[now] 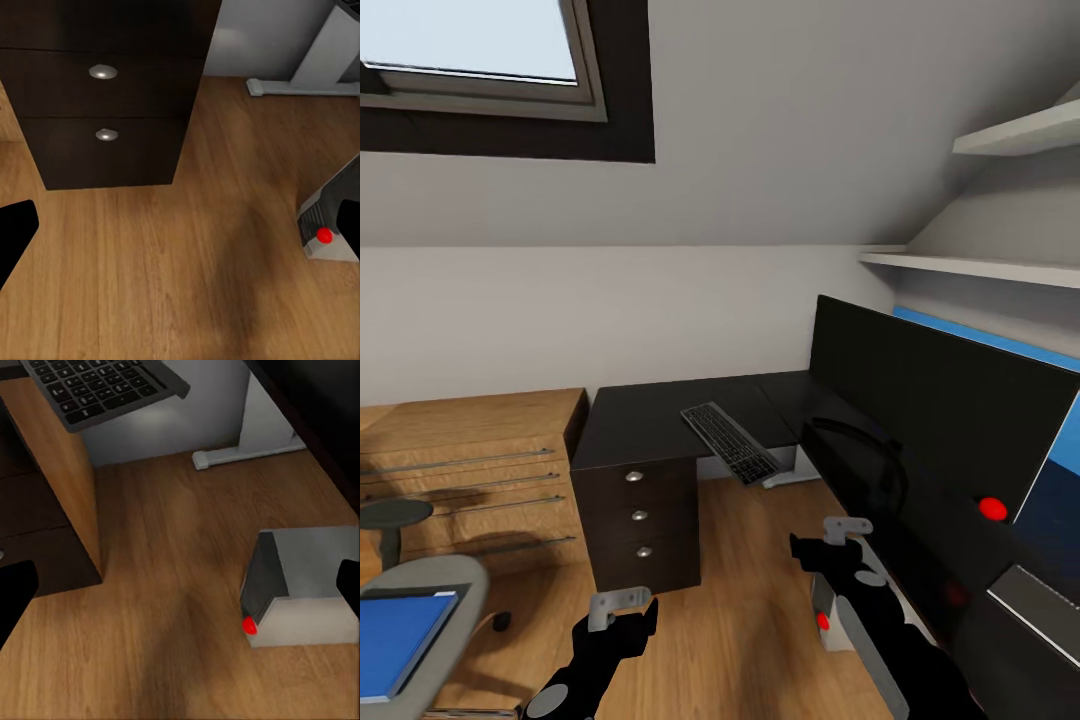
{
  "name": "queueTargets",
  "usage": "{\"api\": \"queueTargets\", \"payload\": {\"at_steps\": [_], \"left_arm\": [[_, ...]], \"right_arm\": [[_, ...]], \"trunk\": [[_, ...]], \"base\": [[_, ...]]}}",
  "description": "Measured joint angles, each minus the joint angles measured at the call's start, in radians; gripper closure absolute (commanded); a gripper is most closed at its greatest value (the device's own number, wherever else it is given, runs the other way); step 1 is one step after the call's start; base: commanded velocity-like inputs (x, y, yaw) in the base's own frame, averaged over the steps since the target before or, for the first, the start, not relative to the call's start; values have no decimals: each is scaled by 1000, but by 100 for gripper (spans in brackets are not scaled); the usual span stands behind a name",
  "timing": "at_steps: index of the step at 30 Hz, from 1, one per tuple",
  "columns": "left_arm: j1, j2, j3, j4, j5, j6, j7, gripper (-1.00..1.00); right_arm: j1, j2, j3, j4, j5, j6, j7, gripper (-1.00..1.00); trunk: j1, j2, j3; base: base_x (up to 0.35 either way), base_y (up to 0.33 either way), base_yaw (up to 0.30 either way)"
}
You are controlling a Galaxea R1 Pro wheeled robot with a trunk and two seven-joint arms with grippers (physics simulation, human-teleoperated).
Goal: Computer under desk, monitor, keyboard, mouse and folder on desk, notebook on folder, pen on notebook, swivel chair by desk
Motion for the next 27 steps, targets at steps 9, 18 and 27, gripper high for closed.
{"api": "queueTargets", "payload": {"at_steps": [9, 18, 27], "left_arm": [[0, 0, -1, -1, 1, 1, 0, -100], [0, 0, -1, -1, 0, 0, 0, -100], [0, 0, -2, -1, -1, 0, 0, -100]], "right_arm": [[0, 2, -5, 97, 72, -269, -33, -100], [-5, 3, -5, 203, 120, -402, -177, -100], [-9, 2, -7, 251, 145, -412, -195, -100]], "trunk": [[0, 0, 0], [0, 0, 0], [0, 0, 0]], "base": [[0, 0, 0], [0, 0, 0], [18, 0, 0]]}}
